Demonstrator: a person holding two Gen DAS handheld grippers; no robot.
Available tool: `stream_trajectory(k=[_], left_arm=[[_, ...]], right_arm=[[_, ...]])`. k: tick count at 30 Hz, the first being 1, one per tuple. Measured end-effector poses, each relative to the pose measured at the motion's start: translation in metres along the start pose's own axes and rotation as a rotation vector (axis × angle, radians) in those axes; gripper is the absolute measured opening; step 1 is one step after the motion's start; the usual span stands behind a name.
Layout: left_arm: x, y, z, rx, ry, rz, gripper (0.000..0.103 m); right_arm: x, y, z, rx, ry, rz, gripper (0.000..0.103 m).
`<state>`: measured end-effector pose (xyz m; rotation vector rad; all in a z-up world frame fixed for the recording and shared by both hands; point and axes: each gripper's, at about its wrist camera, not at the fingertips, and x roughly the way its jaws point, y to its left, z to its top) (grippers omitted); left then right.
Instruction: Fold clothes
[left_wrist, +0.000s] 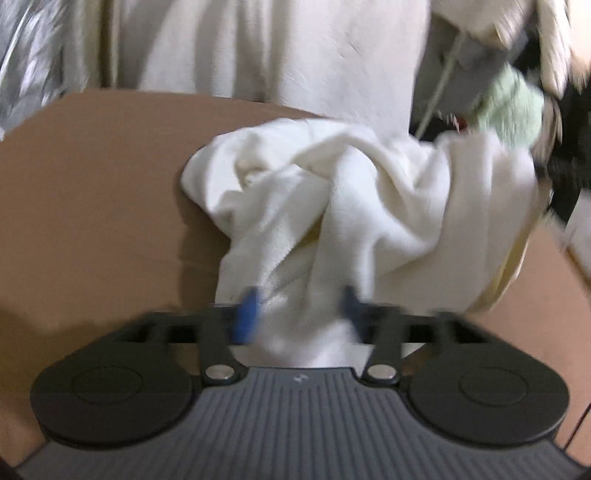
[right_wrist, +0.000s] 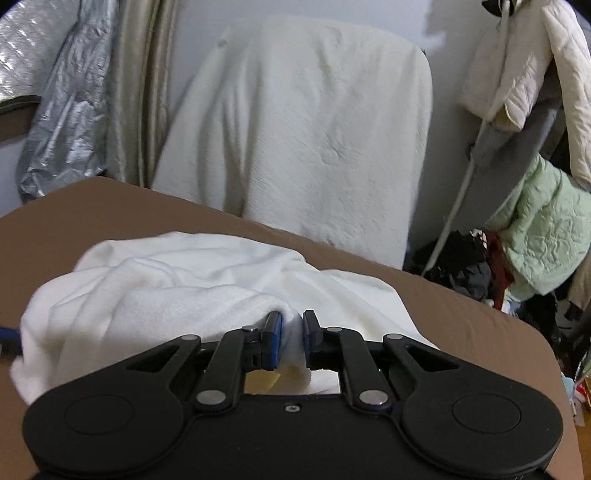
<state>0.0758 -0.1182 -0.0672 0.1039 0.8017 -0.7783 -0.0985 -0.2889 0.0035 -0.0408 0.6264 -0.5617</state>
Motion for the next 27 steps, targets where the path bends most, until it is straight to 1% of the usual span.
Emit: stream_trajectory(k=[1, 2, 3, 5, 7, 8, 9, 10, 11, 12, 13, 14, 15, 16, 18, 19, 23, 25, 27], left_arm=[[0.006, -0.004, -0.002, 0.021, 0.012, 0.022, 0.085], [0.013, -0.006, -0.005, 0.026, 0.035, 0.040, 0.088], [0.021, -0.005, -0.006, 0.013, 0.061, 0.040, 0.091], [0.039, 0.001, -0.006, -0.056, 0.132, -0.009, 0.095], [0.053, 0.008, -0.008, -0.117, 0.202, -0.086, 0.096], [0.057, 0.010, -0.009, -0.127, 0.206, -0.104, 0.095], [0.058, 0.010, -0.010, -0.124, 0.192, -0.109, 0.092], [0.060, 0.010, -0.010, -0.121, 0.180, -0.111, 0.074], [0.061, 0.011, -0.009, -0.129, 0.179, -0.117, 0.058], [0.063, 0.014, -0.008, -0.153, 0.186, -0.131, 0.034], [0.063, 0.017, -0.007, -0.180, 0.190, -0.147, 0.022], [0.062, 0.022, -0.005, -0.207, 0.185, -0.159, 0.019], [0.059, 0.024, -0.003, -0.220, 0.172, -0.157, 0.017], [0.055, 0.026, -0.002, -0.225, 0.157, -0.144, 0.017], [0.049, 0.030, 0.001, -0.237, 0.127, -0.120, 0.016], [0.045, 0.032, 0.002, -0.243, 0.112, -0.111, 0.016], [0.036, 0.041, 0.007, -0.273, 0.061, -0.088, 0.016], [0.035, 0.046, 0.009, -0.288, 0.064, -0.092, 0.016], [0.037, 0.047, 0.006, -0.286, 0.075, -0.090, 0.016]], right_arm=[[0.005, -0.001, 0.001, -0.001, 0.003, -0.005, 0.014], [0.009, -0.003, 0.004, -0.001, 0.003, -0.007, 0.014], [0.012, -0.004, 0.006, -0.001, 0.003, -0.008, 0.014], [0.019, -0.006, 0.010, 0.000, 0.004, -0.010, 0.014], [0.024, -0.005, 0.012, 0.003, 0.008, -0.003, 0.014], [0.026, -0.004, 0.012, 0.004, 0.011, 0.001, 0.014], [0.028, -0.003, 0.012, 0.005, 0.014, 0.007, 0.015], [0.030, -0.001, 0.011, 0.007, 0.021, 0.023, 0.018], [0.032, -0.001, 0.008, 0.013, 0.032, 0.043, 0.018], [0.034, 0.000, 0.006, 0.020, 0.043, 0.064, 0.020], [0.035, 0.000, 0.002, 0.033, 0.054, 0.084, 0.028], [0.036, -0.001, -0.002, 0.051, 0.066, 0.099, 0.033], [0.036, -0.003, -0.006, 0.074, 0.071, 0.106, 0.044], [0.035, -0.005, -0.012, 0.098, 0.075, 0.113, 0.050], [0.033, -0.010, -0.025, 0.143, 0.093, 0.135, 0.052], [0.031, -0.013, -0.032, 0.167, 0.103, 0.149, 0.055], [0.018, -0.026, -0.068, 0.289, 0.126, 0.232, 0.058], [0.010, -0.028, -0.088, 0.325, 0.121, 0.258, 0.061], [0.009, -0.024, -0.100, 0.316, 0.134, 0.260, 0.062]])
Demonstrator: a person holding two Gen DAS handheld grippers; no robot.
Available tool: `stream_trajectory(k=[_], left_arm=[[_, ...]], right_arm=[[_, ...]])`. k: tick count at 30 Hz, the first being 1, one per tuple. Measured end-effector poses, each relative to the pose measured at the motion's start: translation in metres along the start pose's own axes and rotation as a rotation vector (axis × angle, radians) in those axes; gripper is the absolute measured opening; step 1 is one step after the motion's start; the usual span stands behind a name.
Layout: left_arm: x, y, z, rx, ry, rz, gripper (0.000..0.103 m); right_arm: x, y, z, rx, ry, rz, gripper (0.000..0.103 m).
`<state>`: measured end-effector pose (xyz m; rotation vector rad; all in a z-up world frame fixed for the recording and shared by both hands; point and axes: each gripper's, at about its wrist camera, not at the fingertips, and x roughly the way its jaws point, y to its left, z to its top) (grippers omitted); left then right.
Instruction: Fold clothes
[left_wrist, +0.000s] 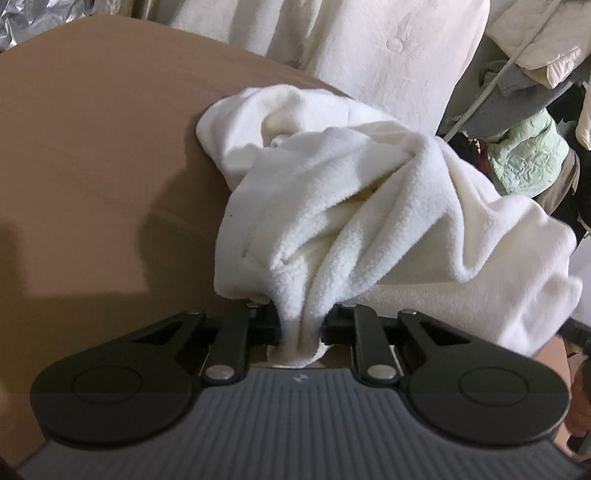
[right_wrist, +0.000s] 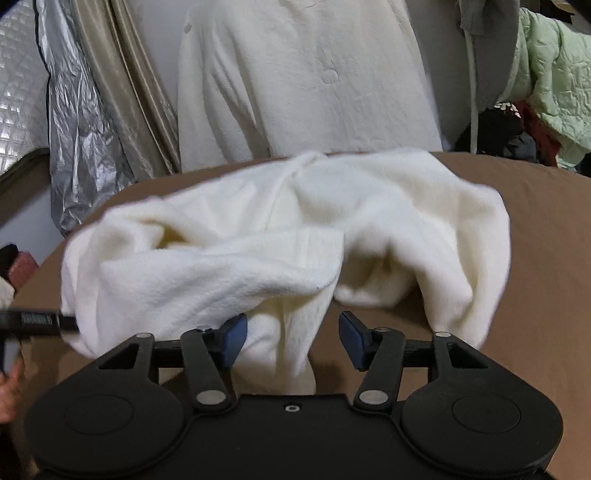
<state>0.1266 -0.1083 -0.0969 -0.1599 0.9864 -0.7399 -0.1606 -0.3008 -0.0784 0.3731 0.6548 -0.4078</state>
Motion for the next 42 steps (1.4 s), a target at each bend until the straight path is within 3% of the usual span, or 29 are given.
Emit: stream_trajectory(k=[8, 11, 12, 13, 15, 21, 25, 28, 31, 33, 34, 39, 41, 42], left_arm=[[-0.008, -0.004, 0.000, 0.038, -0.026, 0.013, 0.016], [-0.012, -0.008, 0.000, 0.066, -0.033, 0.021, 0.015], [-0.013, -0.009, -0.001, 0.072, -0.032, 0.022, 0.014], [-0.014, -0.010, -0.002, 0.080, -0.034, 0.026, 0.014], [-0.016, -0.013, -0.003, 0.100, -0.045, 0.043, 0.014], [-0.066, -0.031, 0.019, 0.144, -0.197, 0.064, 0.012], [-0.131, -0.039, 0.041, 0.077, -0.348, -0.018, 0.012], [-0.182, -0.041, 0.039, 0.025, -0.453, -0.112, 0.012], [-0.208, -0.037, 0.028, -0.046, -0.432, -0.199, 0.012], [-0.199, -0.032, 0.011, -0.076, -0.322, -0.178, 0.012], [-0.193, -0.030, 0.001, -0.086, -0.263, -0.156, 0.012], [-0.128, 0.000, -0.061, -0.125, 0.080, 0.128, 0.012], [-0.122, 0.019, -0.067, -0.207, 0.121, 0.087, 0.012], [-0.125, 0.025, -0.067, -0.234, 0.114, 0.064, 0.012]], right_arm=[[0.039, 0.008, -0.046, -0.037, 0.135, 0.002, 0.063], [0.057, 0.016, -0.049, -0.084, 0.084, -0.025, 0.059], [0.063, 0.018, -0.045, -0.101, 0.079, -0.026, 0.031], [0.068, 0.021, -0.040, -0.114, 0.079, -0.022, 0.014], [0.064, 0.029, -0.030, -0.125, 0.065, -0.041, 0.013], [-0.001, 0.039, 0.017, -0.155, -0.154, -0.150, 0.009], [-0.080, 0.049, 0.067, -0.224, -0.377, -0.203, 0.007], [-0.145, 0.057, 0.093, -0.292, -0.572, -0.267, 0.007], [-0.192, 0.052, 0.093, -0.339, -0.647, -0.357, 0.007], [-0.200, 0.039, 0.083, -0.311, -0.555, -0.341, 0.008], [-0.196, 0.031, 0.073, -0.288, -0.469, -0.316, 0.008], [-0.148, 0.000, -0.025, -0.265, -0.019, -0.265, 0.008], [-0.130, -0.011, -0.062, -0.236, 0.111, -0.229, 0.008], [-0.128, -0.016, -0.067, -0.220, 0.127, -0.230, 0.008]])
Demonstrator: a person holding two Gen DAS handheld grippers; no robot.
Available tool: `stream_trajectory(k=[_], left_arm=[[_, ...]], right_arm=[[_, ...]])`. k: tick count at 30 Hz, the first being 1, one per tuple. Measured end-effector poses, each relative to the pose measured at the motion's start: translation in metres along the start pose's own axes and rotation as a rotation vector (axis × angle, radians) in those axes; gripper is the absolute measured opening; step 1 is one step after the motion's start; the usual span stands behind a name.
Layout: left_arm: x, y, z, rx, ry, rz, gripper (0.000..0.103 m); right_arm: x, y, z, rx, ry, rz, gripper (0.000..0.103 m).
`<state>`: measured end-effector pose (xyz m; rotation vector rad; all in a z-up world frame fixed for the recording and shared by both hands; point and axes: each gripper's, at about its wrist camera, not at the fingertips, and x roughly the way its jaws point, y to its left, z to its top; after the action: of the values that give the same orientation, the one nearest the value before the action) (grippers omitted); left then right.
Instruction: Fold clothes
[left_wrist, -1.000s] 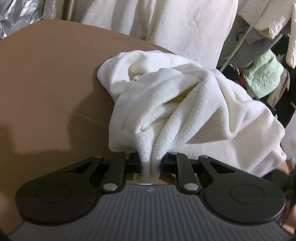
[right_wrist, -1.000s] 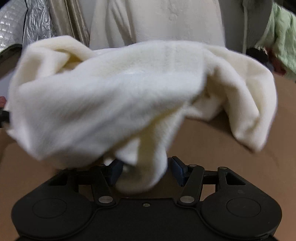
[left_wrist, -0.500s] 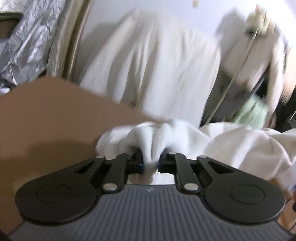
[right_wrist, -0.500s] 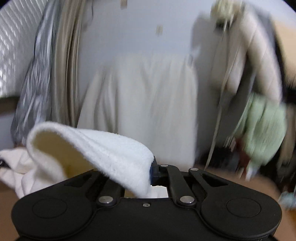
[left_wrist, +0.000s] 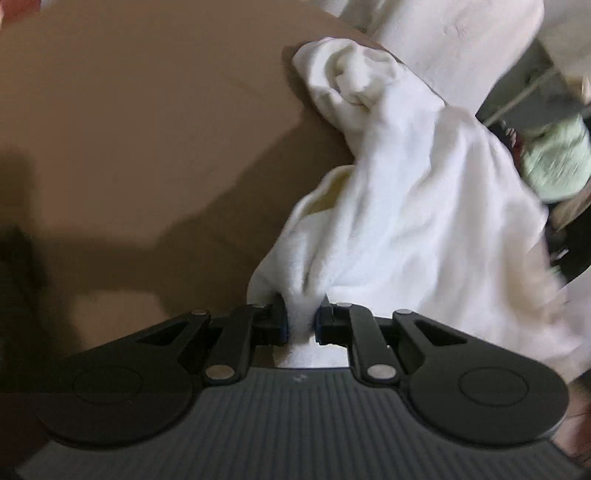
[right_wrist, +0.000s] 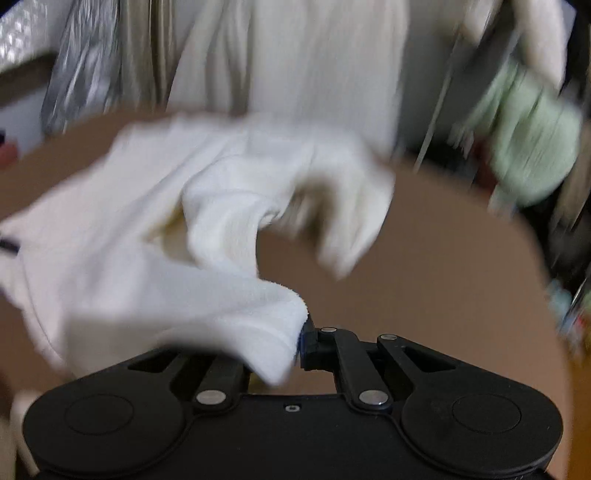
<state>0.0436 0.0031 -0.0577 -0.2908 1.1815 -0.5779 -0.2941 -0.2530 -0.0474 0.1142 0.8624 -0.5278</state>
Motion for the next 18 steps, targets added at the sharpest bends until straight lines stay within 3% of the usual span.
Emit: stream_trajectory(k=[4, 7, 9, 11, 14, 16, 18], left_arm=[[-0.023, 0.001, 0.004, -0.014, -0.098, -0.025, 0.012], [-0.020, 0.000, 0.001, 0.009, -0.120, 0.050, 0.012], [-0.016, 0.002, 0.005, 0.010, -0.095, 0.038, 0.012], [-0.010, 0.004, 0.004, 0.013, -0.065, 0.030, 0.012], [0.001, 0.003, -0.003, 0.042, -0.016, 0.094, 0.014], [0.007, 0.003, -0.005, 0.053, -0.001, 0.138, 0.018], [0.005, 0.004, -0.004, 0.065, -0.015, 0.166, 0.020]], right_arm=[[0.011, -0.012, -0.018, 0.053, 0.061, 0.008, 0.008], [-0.013, -0.012, 0.001, 0.029, -0.027, -0.069, 0.007], [-0.029, -0.013, 0.008, 0.013, -0.116, -0.138, 0.007], [-0.034, -0.013, 0.006, 0.013, -0.137, -0.169, 0.008], [-0.004, -0.010, -0.016, -0.028, 0.041, -0.137, 0.010], [0.017, -0.012, -0.035, 0.022, 0.186, -0.038, 0.018], [0.026, -0.014, -0.044, 0.073, 0.253, 0.072, 0.025]])
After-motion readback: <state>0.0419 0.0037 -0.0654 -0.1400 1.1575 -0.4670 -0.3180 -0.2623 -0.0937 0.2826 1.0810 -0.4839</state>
